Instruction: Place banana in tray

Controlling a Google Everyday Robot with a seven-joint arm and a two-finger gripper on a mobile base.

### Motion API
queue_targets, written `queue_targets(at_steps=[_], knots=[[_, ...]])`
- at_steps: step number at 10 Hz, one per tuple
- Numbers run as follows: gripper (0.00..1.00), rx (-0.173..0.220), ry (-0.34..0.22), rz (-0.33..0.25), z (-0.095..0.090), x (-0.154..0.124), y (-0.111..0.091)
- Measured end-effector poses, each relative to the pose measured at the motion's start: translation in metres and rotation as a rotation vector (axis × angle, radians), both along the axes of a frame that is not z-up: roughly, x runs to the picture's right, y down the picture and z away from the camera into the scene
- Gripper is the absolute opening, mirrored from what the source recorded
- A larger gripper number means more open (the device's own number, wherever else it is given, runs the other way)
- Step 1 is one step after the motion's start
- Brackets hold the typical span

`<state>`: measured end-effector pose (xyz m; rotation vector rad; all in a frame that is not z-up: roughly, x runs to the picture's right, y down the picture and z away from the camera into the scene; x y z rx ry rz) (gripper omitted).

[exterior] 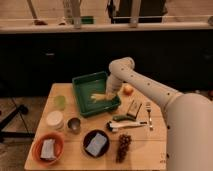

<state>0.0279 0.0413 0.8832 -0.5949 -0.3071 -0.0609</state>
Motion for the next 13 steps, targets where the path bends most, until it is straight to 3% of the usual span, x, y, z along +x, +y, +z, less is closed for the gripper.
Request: queue_targets(at_steps=[3, 5, 11, 13], knots=[[0.01, -0.004, -0.011, 0.01, 0.0023, -0.0017, 0.0014], [0.09, -0.009, -0.018, 0.021, 0.0041, -0.001, 0.0023], [0.7, -0.02, -0.041, 0.044, 0.0054, -0.0021, 0.003], [0.8, -0.019, -0.046, 0.041, 0.0045, -0.0032, 0.0031]])
